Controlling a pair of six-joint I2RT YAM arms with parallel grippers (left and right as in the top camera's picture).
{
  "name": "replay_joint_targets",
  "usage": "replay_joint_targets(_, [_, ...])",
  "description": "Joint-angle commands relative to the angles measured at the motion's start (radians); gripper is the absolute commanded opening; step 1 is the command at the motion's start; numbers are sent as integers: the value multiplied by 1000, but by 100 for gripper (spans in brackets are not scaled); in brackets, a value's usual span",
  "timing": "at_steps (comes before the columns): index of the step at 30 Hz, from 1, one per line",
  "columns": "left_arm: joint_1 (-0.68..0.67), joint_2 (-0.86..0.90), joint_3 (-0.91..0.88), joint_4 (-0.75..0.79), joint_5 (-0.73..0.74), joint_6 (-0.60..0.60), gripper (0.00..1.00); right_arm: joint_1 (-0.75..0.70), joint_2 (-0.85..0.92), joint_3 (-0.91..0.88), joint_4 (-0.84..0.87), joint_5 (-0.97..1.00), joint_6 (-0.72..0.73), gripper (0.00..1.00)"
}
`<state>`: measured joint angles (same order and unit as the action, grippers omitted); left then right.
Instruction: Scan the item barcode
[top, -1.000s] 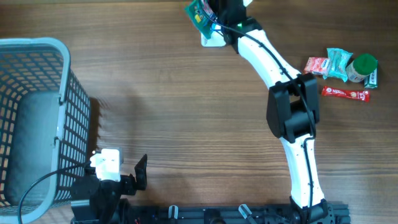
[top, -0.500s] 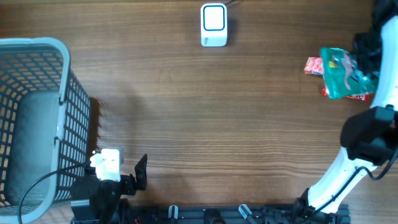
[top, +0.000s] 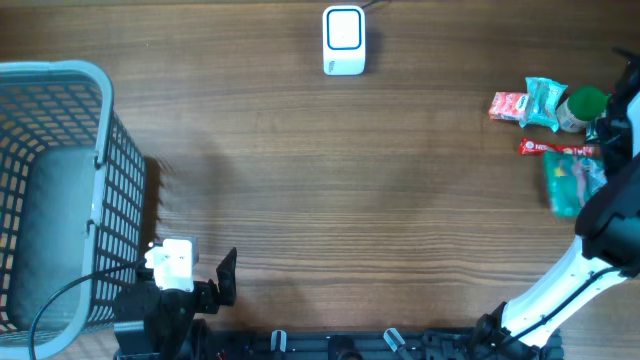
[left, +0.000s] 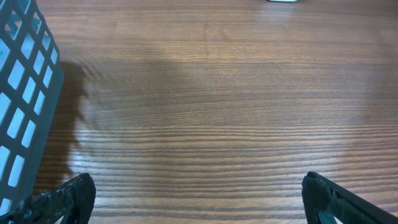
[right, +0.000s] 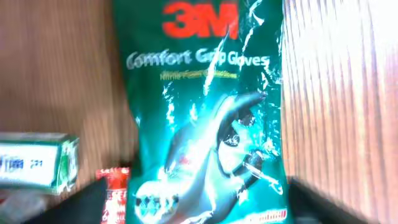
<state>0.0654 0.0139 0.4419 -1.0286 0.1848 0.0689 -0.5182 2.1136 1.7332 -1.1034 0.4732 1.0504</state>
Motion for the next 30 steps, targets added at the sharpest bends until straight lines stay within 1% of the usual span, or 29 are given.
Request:
replay_joint_targets(1, [4,-5,0,4,8,-6,100,-3,-156,119,-97,-135,-83,100])
replay_joint_targets(2, [4,-5,0,4,8,-6,100,-3,-216,124,-123,-198,-84,100])
replay_joint_targets(5, [4,-5,0,4,8,-6,100,32,-397,124,-145,-515,-241,99])
replay_joint_targets(6, [4,-5,0,4,8,-6,100,60,-447,124,-141,-611,-300,100])
replay_joint_targets(7, [4,-5,0,4,8,-6,100,116,-510,124,-130,-719,-365,100])
replay_joint_targets(8, [4,-5,0,4,8,-6,100,185,-552,124,-115,-779,-418,100])
replay_joint_targets(9, [4,-5,0,4,8,-6,100,261,-587,124,-99,-779,-443,100])
replay_joint_targets(10, [4,-5,0,4,8,-6,100,352,-615,124,-63,-743,-503,100])
replay_joint_targets(11, [4,-5,0,4,8,-6,100,392,-625,124,-50,-727,-549,100])
replay_joint_targets(12, [4,-5,0,4,8,-6,100,476,-644,124,-50,-695,-628,100])
replay_joint_targets(13, [4,-5,0,4,8,-6,100,531,-657,124,-75,-694,-667,100])
replay_joint_targets(15, [4,-5,0,4,8,-6,100,595,-661,123,-123,-691,-655,100])
replay_joint_targets(19, [4,-5,0,4,8,-6,100,602,-646,122,-124,-690,-655,100])
replay_joint_targets(22, [4,-5,0,4,8,-6,100,602,-643,122,-123,-630,-717,99])
replay_joint_targets(24, [4,-5,0,4,8,-6,100,602,-638,122,-104,-630,-821,100])
replay_joint_targets(26, [4,-5,0,4,8,-6,100,603,-650,104,-14,-630,-907,99])
replay_joint_targets(28, [4,-5,0,4,8,-6,100,610,-687,71,41,-630,-921,100])
replay_joint_targets(30, [4,-5,0,4,8,-6,100,611,-758,0,109,-630,-919,100])
